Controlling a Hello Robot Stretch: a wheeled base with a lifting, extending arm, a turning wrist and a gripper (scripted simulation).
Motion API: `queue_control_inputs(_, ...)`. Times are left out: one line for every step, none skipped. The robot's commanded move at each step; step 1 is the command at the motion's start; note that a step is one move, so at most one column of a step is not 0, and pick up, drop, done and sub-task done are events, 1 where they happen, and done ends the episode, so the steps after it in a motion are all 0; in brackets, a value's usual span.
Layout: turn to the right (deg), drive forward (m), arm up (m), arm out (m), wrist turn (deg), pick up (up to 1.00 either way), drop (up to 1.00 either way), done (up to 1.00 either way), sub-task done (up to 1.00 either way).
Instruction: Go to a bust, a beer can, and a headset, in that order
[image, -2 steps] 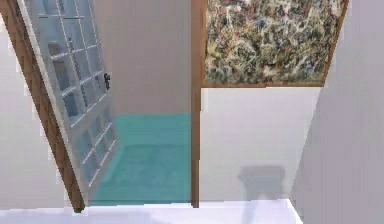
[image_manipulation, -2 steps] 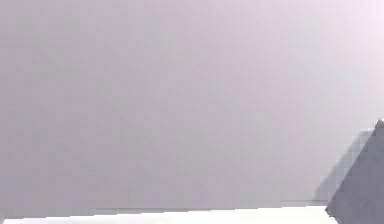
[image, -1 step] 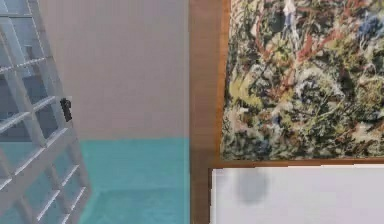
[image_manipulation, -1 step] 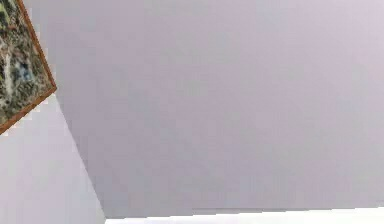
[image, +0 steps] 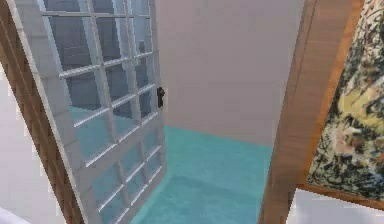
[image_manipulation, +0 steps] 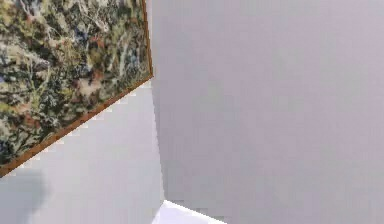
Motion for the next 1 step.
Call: queue_control_inputs(0.0,0.55,0.0,0.0,0.0,0.0,0.0,0.0,0.0)
